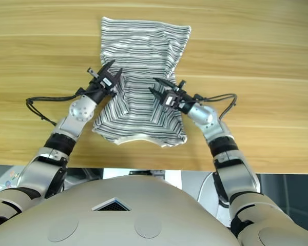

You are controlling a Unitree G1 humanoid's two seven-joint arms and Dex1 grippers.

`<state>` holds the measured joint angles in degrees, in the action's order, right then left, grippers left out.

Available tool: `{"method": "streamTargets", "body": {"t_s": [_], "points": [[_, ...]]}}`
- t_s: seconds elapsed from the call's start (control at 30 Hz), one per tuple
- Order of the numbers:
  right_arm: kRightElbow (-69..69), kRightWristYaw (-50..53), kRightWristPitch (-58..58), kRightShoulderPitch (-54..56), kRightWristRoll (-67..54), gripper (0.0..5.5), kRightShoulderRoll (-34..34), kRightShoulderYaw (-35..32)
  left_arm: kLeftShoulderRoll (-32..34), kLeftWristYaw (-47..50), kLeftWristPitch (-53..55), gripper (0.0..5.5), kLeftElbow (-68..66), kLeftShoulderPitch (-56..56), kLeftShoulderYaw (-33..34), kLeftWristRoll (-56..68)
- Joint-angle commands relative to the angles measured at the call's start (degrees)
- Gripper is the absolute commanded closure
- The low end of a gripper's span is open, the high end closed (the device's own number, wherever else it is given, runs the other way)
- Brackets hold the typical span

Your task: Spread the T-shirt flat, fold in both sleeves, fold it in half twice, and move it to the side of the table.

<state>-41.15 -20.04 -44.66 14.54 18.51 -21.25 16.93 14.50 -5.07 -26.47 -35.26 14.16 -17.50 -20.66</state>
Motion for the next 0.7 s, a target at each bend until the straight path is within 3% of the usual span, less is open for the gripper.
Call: {"method": "streamTargets", "body": {"t_s": [0.03,0.33,0.7], "points": [[-4.61,6.81,3.84,4.70,2.00,3.78,-1.29,-2.88,0.04,0.37,1.49,3.91,-3.16,-1.47,-0.86,-1.42],[-6.12,11.33,11.06,9.81,3.42,3.78,0.50,-3.21,2.53,1.39,1.16,3.91,-5.77,-3.93,-4.42,-5.26],[-3.03,11.57,15.97,0.07,1.59,3.78,-2.31,-5.54,5.58,-0.04,1.65,3.91,-8.03,-4.57,-10.03,-9.10]]}}
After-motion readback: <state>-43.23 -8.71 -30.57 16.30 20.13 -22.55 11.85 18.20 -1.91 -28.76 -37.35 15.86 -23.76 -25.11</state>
